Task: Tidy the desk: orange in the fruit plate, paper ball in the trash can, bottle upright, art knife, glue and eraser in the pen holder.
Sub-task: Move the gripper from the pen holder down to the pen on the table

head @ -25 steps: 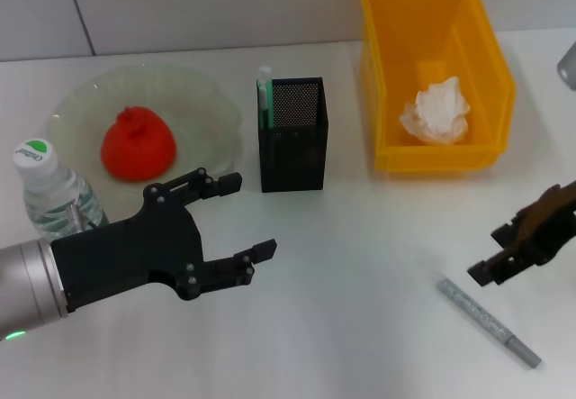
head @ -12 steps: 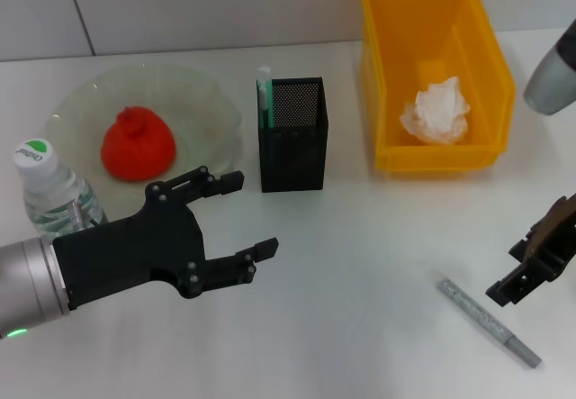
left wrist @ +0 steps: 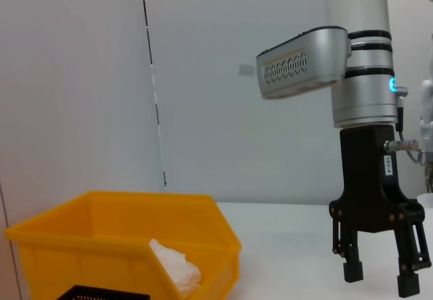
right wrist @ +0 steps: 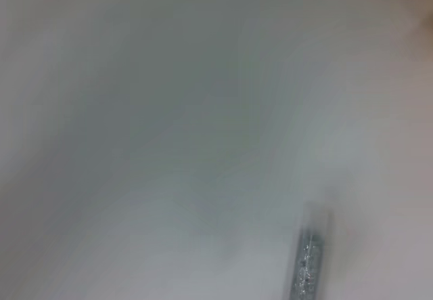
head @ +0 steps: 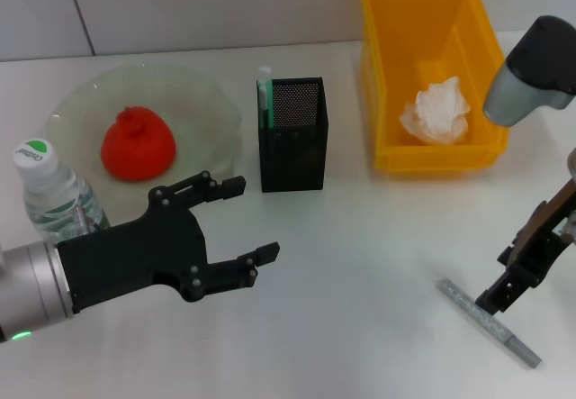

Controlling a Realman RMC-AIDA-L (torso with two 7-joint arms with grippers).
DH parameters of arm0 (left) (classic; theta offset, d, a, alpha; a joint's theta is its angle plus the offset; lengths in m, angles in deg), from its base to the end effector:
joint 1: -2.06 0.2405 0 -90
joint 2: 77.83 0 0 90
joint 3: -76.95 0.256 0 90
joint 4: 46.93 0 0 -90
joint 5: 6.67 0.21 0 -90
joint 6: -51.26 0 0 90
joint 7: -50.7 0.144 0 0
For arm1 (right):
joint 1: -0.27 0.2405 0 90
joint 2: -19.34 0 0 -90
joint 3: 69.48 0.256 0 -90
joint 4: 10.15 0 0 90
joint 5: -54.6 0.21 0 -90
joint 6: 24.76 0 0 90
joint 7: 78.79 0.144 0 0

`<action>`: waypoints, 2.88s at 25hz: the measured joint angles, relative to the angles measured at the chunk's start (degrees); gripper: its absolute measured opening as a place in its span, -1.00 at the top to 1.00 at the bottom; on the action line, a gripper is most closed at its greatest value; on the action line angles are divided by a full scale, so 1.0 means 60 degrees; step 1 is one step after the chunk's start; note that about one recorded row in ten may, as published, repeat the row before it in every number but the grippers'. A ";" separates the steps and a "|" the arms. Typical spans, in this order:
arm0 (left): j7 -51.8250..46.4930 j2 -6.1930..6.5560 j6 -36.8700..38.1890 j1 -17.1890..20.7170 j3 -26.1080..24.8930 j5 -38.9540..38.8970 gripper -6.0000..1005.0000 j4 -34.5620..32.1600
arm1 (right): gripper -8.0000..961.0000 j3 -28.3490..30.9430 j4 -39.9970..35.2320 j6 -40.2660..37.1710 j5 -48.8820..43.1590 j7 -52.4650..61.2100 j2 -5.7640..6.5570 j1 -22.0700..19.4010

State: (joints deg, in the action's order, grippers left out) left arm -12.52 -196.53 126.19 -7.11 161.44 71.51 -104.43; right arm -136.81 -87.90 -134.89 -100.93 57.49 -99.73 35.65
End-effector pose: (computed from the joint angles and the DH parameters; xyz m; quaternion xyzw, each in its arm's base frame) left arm -0.2244 0.2753 -0.0347 -0.9440 -0.0365 -0.2823 0.1671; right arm 0.2096 0.3232 0.0400 -0.8989 0.3480 -0.2547 0.0771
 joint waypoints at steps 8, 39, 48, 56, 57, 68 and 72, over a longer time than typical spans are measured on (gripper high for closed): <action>0.0100 0.0007 0.0042 -0.0035 0.0013 -0.0009 -0.63 0.0121 | -0.59 -0.0388 0.0232 0.0389 0.0065 0.0135 -0.0047 -0.0050; 0.0044 0.0022 -0.0054 -0.0167 0.0025 0.0037 -0.63 0.0173 | -0.59 -0.1304 0.1007 0.1150 0.0269 0.0351 -0.0047 0.0047; 0.0084 0.0022 -0.0063 -0.0259 0.0001 0.0037 -0.63 0.0273 | -0.59 -0.1328 0.1495 0.1177 0.0112 0.0419 -0.0033 0.0327; 0.0110 0.0022 -0.0068 -0.0352 0.0011 0.0044 -0.63 0.0390 | -0.59 -0.1365 0.1591 0.1343 0.0049 0.0421 -0.0032 0.0372; 0.0112 0.0022 -0.0068 -0.0368 0.0011 0.0046 -0.63 0.0412 | -0.59 -0.1365 0.1591 0.1343 0.0049 0.0421 -0.0032 0.0372; 0.0120 0.0036 -0.0067 -0.0419 0.0028 0.0052 -0.63 0.0488 | -0.59 -0.1465 0.1787 0.1491 0.0038 0.0420 -0.0032 0.0466; 0.0122 0.0037 -0.0068 -0.0419 0.0025 0.0052 -0.63 0.0488 | -0.59 -0.1537 0.1963 0.1562 0.0026 0.0420 -0.0033 0.0555</action>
State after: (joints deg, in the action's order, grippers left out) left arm -11.79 -196.30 125.79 -9.63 161.59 71.83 -101.50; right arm -146.03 -76.13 -125.52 -100.77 60.01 -99.93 38.98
